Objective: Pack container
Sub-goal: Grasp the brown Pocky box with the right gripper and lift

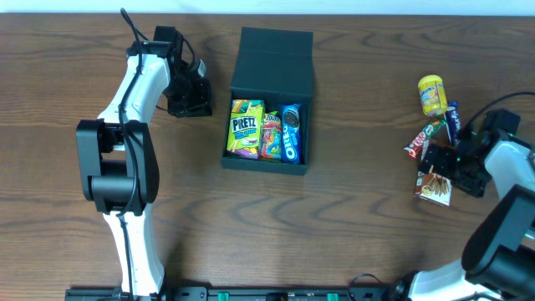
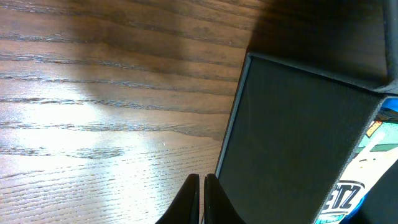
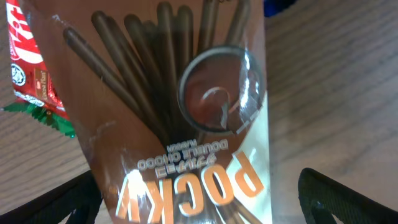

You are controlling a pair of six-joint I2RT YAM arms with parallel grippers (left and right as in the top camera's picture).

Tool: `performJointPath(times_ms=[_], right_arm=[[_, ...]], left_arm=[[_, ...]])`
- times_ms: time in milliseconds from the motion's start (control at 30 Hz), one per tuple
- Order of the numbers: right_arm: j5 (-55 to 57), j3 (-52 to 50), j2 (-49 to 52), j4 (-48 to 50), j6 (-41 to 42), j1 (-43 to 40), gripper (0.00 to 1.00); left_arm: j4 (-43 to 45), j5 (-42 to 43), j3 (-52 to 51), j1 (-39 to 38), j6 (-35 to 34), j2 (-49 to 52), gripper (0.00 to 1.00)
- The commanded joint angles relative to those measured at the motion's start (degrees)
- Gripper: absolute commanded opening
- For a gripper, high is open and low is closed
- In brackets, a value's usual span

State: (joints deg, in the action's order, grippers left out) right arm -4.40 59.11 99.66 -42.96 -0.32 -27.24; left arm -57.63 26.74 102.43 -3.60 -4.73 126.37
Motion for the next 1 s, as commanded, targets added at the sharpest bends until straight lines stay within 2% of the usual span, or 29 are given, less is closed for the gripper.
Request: performJointPath(times_ms=[0, 400, 500, 600, 700, 967], right_arm=[[-0.2, -0.4, 1.4, 0.5, -1.7, -0.6, 0.99], [-0.5, -0.4, 4.2, 2.0, -2.1, -0.6, 0.99], [-0.6, -0.4, 4.2, 2.1, -2.1, -0.6, 0.93], [-0.6, -0.4, 4.2, 2.1, -2.1, -0.6, 0.8], [-0.6, -0.4, 4.2, 2.1, -1.9, -0.6, 0.74], [-2.4, 0.0, 4.2, 1.4, -0.1, -0.6, 0.64]], left_arm=[[-0.4, -0.4, 2.5, 0.0, -0.6, -0.8, 0.06], [-0.9, -0.4, 5.0, 0.0, -0.6, -0.8, 0.06], [-0.9, -0.4, 5.0, 0.0, -0.6, -0.8, 0.06], [-0.9, -0.4, 5.0, 0.0, -0.6, -0.8, 0.06], [-0.9, -0.4, 5.0, 0.0, -0.6, -0.8, 0.06], [-0.9, -0.4, 5.0, 0.0, -0.6, -0.8, 0.06]])
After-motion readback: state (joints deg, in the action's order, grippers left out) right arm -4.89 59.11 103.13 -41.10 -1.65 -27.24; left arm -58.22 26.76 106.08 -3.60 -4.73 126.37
